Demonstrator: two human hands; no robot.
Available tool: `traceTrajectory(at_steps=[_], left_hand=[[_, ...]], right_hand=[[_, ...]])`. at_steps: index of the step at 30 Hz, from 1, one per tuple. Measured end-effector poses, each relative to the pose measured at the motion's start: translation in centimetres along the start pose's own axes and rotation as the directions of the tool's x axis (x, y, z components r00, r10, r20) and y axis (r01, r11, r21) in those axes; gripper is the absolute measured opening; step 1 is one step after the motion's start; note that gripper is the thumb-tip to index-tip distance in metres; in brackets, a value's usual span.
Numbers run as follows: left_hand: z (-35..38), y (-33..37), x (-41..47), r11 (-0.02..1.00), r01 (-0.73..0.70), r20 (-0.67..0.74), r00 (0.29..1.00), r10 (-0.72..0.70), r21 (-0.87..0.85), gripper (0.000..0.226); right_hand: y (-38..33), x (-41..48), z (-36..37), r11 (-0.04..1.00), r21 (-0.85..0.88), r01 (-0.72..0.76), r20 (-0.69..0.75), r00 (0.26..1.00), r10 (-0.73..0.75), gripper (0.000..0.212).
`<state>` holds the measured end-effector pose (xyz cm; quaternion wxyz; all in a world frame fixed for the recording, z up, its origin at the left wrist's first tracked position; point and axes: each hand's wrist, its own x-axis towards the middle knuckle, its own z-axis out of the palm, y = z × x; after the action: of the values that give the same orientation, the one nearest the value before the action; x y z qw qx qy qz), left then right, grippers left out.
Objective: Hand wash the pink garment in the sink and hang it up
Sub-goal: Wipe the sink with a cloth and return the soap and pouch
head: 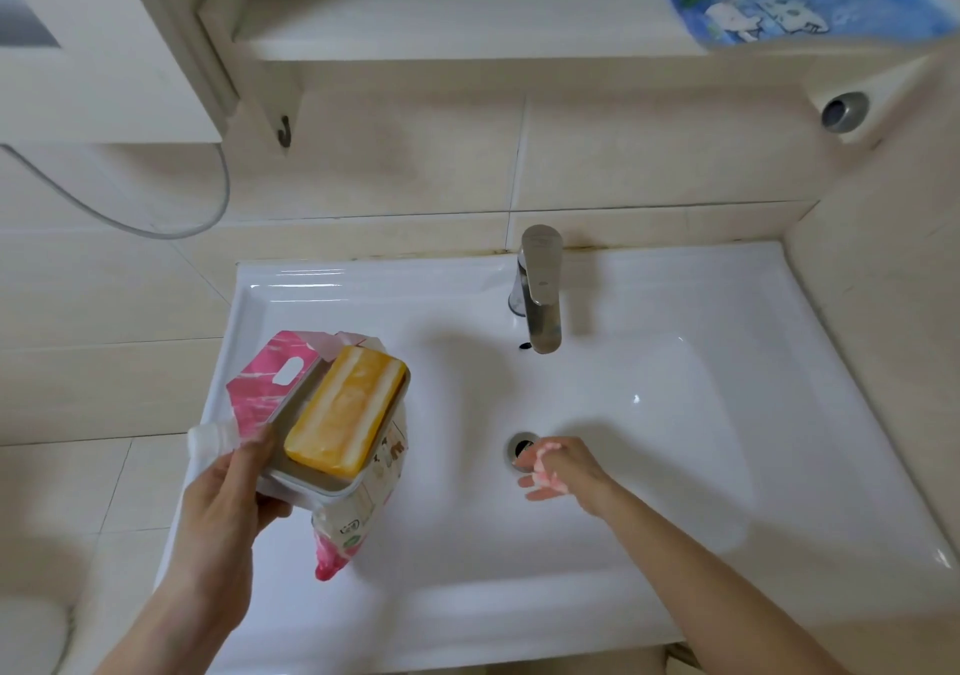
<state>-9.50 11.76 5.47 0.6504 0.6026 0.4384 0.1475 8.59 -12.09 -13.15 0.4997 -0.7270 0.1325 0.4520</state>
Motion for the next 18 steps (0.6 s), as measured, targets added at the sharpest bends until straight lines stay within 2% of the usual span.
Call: traceTrajectory(at_steps=[2, 6, 10, 18], left_hand=[[-0.1, 0.0, -0.2, 1.0, -0.007, 0.002, 1.0, 0.007, 0.002, 0.032], [-0.4, -0.1, -0.3, 1.0, -0.009, -0.003, 1.0, 0.009, 0.009, 0.038], [-0.8, -0.1, -0.4, 1.0, 0.0, -0.029, 1.0, 0.0, 0.01, 0.038], [-1.4, -0.2, -0.5, 1.0, 0.006, -0.064, 0.998, -0.006, 0.011, 0.039]], right_hand=[[-1.3, 0.6, 0.8, 0.998, 0.053, -0.04, -0.004, 0.999, 0.041, 0.024], [-2.8, 2.2, 2.6, 0.995, 0.089, -0.047, -0.225, 0.972, 0.066, 0.041], [-3.6, 3.7, 4.1, 0.987, 0.153, -0.053, -0.347, 0.932, 0.103, 0.038], [-3.0, 5.5, 4.6, 0.997, 0.011, -0.074, -0.44, 0.895, 0.071, 0.034]])
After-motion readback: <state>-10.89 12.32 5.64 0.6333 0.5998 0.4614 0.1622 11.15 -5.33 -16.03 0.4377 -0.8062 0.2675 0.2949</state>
